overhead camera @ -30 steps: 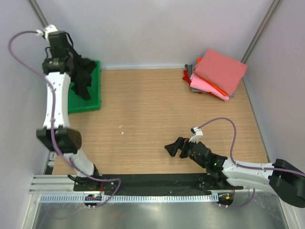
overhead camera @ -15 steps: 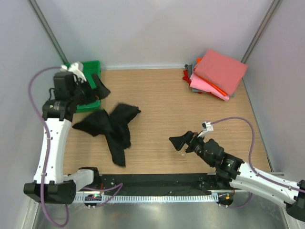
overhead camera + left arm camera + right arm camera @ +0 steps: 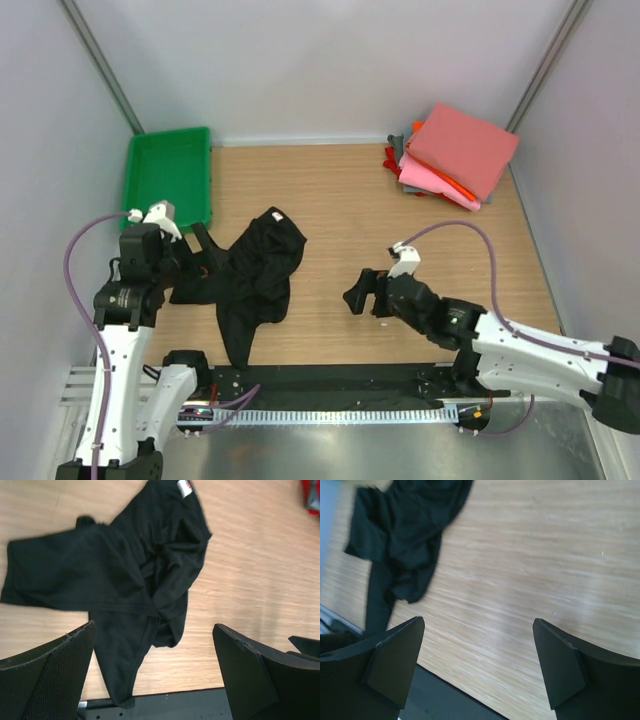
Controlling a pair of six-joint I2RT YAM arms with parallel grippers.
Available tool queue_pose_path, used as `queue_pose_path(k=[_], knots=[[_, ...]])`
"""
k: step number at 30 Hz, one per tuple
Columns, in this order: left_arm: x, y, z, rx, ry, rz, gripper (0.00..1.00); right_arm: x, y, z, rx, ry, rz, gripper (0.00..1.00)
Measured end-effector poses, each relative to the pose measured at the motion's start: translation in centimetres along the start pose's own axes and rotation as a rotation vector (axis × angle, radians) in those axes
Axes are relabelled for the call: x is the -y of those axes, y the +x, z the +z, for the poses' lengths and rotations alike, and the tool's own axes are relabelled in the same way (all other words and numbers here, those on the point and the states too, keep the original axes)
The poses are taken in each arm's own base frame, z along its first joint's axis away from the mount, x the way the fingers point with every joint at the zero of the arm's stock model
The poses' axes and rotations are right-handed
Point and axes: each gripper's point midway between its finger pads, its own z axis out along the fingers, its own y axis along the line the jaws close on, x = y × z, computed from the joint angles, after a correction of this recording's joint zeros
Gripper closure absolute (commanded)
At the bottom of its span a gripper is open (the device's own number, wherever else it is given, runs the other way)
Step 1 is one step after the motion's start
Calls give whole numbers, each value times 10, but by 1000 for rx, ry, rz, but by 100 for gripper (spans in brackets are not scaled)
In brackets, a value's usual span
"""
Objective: Fold and stack the t-shirts
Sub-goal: Move the tshirt to the center of the board, then flatten the tshirt out
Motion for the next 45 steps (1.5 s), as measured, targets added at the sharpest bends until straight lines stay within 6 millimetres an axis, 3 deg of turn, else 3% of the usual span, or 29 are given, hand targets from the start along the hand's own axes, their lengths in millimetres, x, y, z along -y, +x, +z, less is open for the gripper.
queue_pose_path(k=[3, 7, 12, 16, 21, 25, 28, 31, 36, 40, 45], knots=[[-11, 18, 10, -43, -34, -34, 0, -1, 22, 11, -85, 75, -71, 4], [-21, 27, 15, -31, -69, -70, 0, -36, 28, 26, -131, 102, -138, 5], [-22, 23, 5, 82, -49, -78, 0, -68, 35, 59, -162, 98, -143, 6], [-21, 10, -5, 174, -40, -77, 0, -81, 59, 92, -238, 106, -166, 8], [-20, 8, -4, 181, -41, -86, 0, -108, 84, 134, -310, 74, -177, 9], [-20, 8, -4, 181, -42, -87, 0, -127, 90, 162, -317, 66, -185, 10], [-20, 8, -4, 179, -42, -87, 0, -137, 90, 180, -310, 70, -186, 19], [-21, 9, -3, 175, -43, -88, 0, -134, 88, 189, -308, 84, -179, 34], [-21, 9, -3, 175, -43, -88, 0, -111, 83, 197, -313, 142, -153, 47], [-21, 9, -3, 175, -42, -88, 0, -101, 78, 200, -313, 165, -142, 48], [-21, 9, -3, 175, -43, -88, 0, -99, 87, 202, -337, 164, -145, 47]])
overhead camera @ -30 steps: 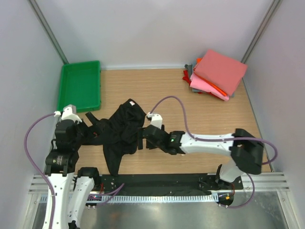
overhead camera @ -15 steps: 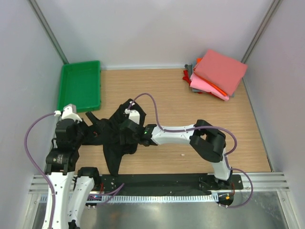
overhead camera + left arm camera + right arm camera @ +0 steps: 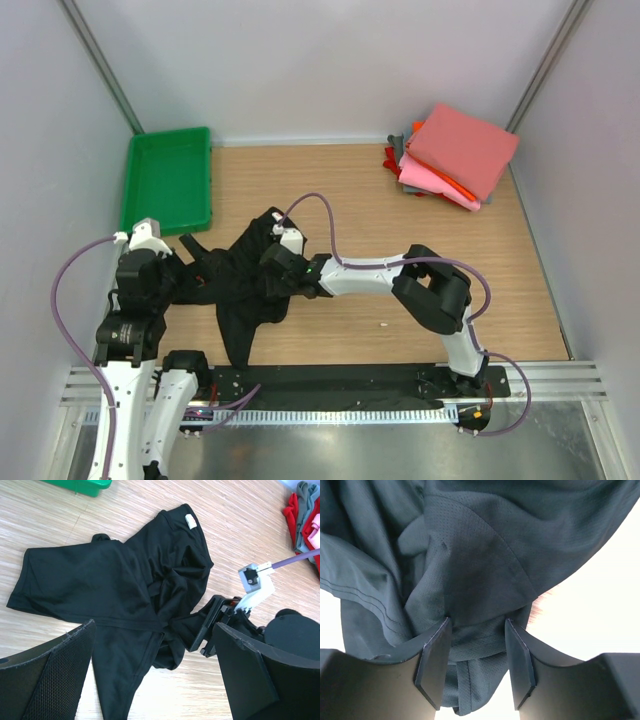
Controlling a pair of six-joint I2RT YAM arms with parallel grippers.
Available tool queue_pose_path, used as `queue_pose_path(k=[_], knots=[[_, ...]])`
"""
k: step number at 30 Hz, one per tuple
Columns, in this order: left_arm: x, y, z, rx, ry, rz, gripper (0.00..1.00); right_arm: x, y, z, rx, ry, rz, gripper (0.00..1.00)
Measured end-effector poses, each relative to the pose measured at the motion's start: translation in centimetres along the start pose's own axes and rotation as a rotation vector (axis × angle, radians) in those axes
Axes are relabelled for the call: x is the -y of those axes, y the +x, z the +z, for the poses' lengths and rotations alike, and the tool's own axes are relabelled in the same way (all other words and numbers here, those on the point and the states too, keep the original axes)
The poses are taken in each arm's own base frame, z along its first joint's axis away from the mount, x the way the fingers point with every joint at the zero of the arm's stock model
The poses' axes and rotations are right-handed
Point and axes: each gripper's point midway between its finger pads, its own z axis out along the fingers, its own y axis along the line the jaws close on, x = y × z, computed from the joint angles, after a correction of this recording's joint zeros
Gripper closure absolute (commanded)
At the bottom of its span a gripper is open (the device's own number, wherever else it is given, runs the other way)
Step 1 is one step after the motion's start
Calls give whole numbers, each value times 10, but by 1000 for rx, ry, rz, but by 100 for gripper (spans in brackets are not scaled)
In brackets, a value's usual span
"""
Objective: Fold and stack the t-shirts
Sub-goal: Flatten the tshirt out
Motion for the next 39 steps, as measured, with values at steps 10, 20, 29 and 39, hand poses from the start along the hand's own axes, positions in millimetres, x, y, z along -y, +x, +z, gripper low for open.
queue_pose_path(k=[10, 20, 29, 39], knots=[[0, 0, 0, 0, 0, 0, 0, 2, 9, 4, -17, -5, 19, 72], [0, 0, 0, 0, 0, -1, 0, 12, 11, -6, -30, 36, 19, 95], [1, 0, 0, -2, 4, -3, 1, 20, -81, -107, 173, 67, 34, 96], [11, 16, 17, -125, 53, -6, 9, 210, -64, -228, 364, 336, 352, 41]])
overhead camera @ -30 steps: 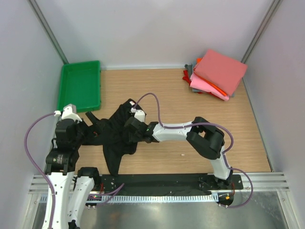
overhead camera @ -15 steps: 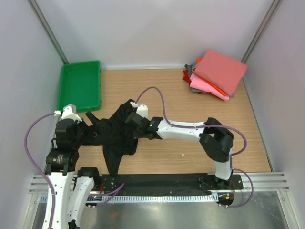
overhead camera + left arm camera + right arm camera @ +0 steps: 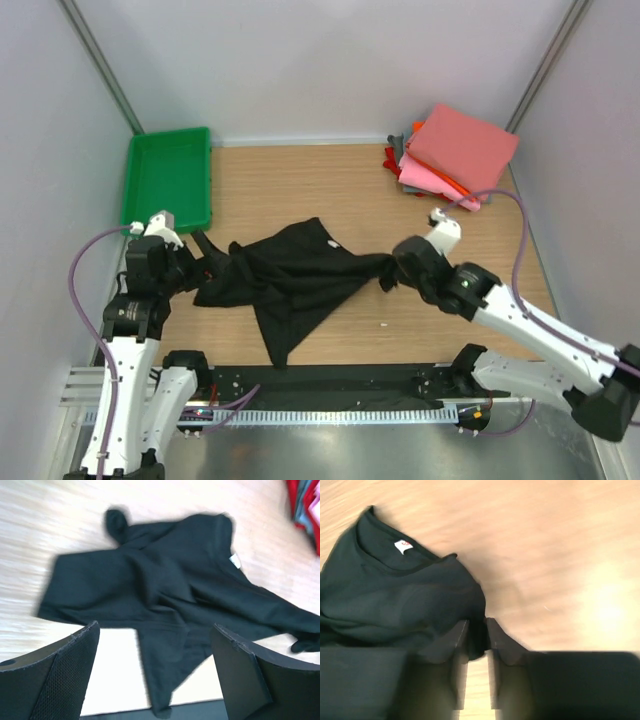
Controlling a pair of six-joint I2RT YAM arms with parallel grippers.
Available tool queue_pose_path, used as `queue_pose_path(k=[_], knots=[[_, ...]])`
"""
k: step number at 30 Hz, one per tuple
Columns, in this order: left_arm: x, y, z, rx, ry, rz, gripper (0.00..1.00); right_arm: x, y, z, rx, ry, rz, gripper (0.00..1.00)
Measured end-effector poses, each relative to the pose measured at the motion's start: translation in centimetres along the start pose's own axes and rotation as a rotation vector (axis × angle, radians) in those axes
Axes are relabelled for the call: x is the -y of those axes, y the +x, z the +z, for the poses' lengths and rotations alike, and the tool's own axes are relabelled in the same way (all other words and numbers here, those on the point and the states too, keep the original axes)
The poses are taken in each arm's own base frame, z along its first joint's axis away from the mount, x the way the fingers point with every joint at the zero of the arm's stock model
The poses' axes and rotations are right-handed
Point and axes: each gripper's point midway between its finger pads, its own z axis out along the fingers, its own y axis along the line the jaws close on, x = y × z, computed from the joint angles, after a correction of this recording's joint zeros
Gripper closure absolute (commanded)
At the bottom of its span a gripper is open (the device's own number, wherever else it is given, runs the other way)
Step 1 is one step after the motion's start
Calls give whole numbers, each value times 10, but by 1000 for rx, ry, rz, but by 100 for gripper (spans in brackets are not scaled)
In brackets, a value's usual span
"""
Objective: Fold and stack the t-shirts
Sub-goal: Flatten the tshirt out
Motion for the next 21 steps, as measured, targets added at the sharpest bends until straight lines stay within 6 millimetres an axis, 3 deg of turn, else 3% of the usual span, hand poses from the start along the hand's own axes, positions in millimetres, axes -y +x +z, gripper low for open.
queue_pose_path(k=[1, 2, 4, 7, 14, 18, 21], knots=[[1, 3, 4, -27, 3, -2, 10, 20, 5, -3, -2, 37, 8, 7], [2, 7, 7, -52, 7, -3, 12, 36, 10, -7, -3, 63, 21, 1], [5, 13, 12, -93, 16, -3, 13, 57, 16, -13, -5, 89, 37, 0], [17, 29, 18, -172, 44, 6, 16, 70, 23, -18, -13, 103, 57, 0], [61, 94, 12, -367, 105, 136, 18, 71, 41, -8, -67, 116, 30, 0], [68, 137, 6, -452, 72, 196, 18, 69, 60, 3, -130, 111, -10, 0], [60, 172, 2, -508, 29, 235, 21, 68, 66, 7, -150, 108, -29, 0]])
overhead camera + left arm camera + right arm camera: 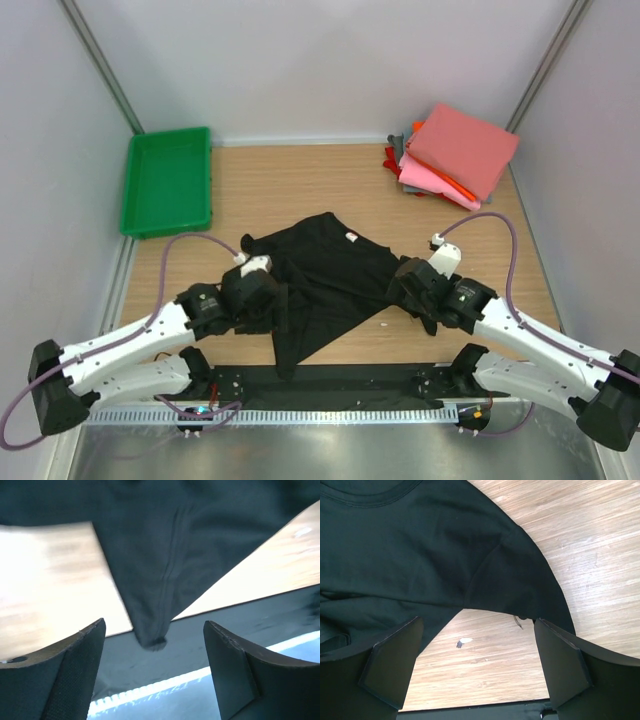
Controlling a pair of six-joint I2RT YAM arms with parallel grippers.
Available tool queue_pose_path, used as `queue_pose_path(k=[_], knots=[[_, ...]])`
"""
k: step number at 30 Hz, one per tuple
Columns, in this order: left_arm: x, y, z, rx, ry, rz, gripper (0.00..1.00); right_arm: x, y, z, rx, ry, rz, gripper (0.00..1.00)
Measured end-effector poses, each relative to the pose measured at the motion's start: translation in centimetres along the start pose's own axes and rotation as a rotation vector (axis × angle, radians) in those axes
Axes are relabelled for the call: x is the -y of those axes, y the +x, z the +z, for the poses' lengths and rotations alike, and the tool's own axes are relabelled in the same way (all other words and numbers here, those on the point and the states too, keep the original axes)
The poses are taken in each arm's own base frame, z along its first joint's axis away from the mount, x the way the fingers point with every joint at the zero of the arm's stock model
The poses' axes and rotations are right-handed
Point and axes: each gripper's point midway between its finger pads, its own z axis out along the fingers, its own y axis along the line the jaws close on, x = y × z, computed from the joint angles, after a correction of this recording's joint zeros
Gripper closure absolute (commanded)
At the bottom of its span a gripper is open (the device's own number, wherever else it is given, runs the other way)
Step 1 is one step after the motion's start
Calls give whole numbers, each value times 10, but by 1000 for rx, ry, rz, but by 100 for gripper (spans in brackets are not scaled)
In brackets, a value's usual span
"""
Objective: Fold and stack the t-shirts
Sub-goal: Flatten the tshirt out
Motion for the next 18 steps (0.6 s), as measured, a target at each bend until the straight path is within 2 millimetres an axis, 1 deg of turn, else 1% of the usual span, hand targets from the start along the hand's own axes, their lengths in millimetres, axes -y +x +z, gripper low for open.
queue_pose_path(k=[3, 10, 13, 14, 18], knots=[[-4, 33, 13, -60, -63, 35, 25, 0, 0, 2, -1, 3, -19, 0], [4, 79, 28, -118, -161, 142, 30, 1, -1, 3, 8, 8, -49, 0], [8, 93, 38, -138, -220, 187, 38, 2, -1, 3, 8, 9, -53, 0], [8, 96, 41, -143, -239, 196, 43, 2, -1, 3, 7, 9, -54, 0], [14, 105, 50, -153, -294, 229, 48, 3, 0, 3, 7, 12, -55, 0]])
